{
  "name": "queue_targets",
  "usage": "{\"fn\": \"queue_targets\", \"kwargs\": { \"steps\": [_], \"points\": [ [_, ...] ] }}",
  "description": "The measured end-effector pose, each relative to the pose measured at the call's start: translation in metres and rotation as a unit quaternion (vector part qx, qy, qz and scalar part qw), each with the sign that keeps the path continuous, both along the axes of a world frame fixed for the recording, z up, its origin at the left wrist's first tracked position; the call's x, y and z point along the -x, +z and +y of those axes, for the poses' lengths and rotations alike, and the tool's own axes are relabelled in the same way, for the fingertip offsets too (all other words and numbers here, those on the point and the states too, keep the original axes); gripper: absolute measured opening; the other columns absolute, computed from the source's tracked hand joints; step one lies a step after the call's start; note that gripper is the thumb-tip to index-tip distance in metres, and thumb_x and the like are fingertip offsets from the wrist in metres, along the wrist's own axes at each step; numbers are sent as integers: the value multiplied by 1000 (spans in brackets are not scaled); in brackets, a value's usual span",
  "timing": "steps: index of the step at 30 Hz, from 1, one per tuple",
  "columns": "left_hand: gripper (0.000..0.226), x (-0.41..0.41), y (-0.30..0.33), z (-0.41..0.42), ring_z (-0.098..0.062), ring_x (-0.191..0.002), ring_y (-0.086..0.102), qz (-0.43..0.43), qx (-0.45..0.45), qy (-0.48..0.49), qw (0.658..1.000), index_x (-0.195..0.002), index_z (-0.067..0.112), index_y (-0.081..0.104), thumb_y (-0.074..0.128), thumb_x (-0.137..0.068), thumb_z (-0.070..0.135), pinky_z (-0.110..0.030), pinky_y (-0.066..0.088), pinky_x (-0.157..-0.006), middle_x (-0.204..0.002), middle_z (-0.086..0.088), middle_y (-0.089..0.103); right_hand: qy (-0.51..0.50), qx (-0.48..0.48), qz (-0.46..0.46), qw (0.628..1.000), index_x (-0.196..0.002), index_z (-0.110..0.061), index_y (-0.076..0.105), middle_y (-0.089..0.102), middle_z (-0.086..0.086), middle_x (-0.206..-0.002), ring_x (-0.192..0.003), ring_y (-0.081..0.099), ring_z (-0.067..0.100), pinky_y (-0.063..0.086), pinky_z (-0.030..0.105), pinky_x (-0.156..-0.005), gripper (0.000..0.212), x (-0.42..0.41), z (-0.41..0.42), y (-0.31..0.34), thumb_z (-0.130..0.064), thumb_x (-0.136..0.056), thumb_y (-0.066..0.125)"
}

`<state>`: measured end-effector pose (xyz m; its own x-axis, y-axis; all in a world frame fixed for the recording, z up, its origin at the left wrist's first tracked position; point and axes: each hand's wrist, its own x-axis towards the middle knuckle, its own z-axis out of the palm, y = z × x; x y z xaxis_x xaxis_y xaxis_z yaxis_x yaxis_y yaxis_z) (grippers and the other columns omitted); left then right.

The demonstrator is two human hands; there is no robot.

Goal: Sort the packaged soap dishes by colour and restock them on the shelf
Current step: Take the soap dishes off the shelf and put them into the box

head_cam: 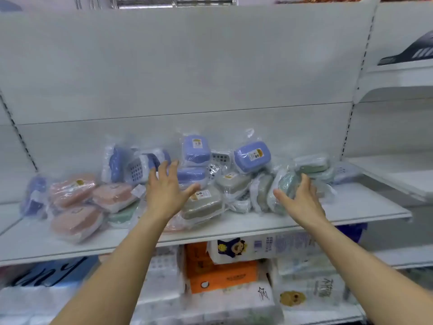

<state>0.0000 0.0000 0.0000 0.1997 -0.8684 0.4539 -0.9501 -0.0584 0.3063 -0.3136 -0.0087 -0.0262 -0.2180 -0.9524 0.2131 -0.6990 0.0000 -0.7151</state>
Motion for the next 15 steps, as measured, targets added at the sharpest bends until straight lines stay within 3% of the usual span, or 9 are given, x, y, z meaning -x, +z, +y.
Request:
{"fn": "queue_targets", "kwargs": {
  "steps": [5, 10, 15],
  "points": [
    [96, 6, 1, -16, -39, -142, 23, 96, -72, 15, 993, -154, 25, 20, 61, -79, 70, -53, 31, -111, -159, -8, 20, -27, -64, -62, 996, -153, -19, -8, 18, 22, -154, -134, 34, 45, 36, 51, -101, 106, -12, -42, -9, -55, -84, 65],
    [82, -1, 3, -22, -39, -132, 37, 124, -18, 26, 992, -148, 21, 37, 66, -82, 60, -44, 34, -107, -148, -13, 36, -37, -55, -124, 990, -152, -21, 0, 30, 24, -147, -127, 41, 45, 38, 53, -100, 108, -14, -57, -22, -46, -78, 75],
    [102, -16, 7, -28, -30, -130, 49, 217, -49, 13, 975, -151, 17, 33, 79, -70, 59, -42, 44, -104, -149, -9, 45, -47, -4, -117, 992, -151, -12, 16, 35, 22, -147, -135, 30, 43, 33, 53, -107, 102, -10, -53, -31, -51, -77, 73]
  ]
}}
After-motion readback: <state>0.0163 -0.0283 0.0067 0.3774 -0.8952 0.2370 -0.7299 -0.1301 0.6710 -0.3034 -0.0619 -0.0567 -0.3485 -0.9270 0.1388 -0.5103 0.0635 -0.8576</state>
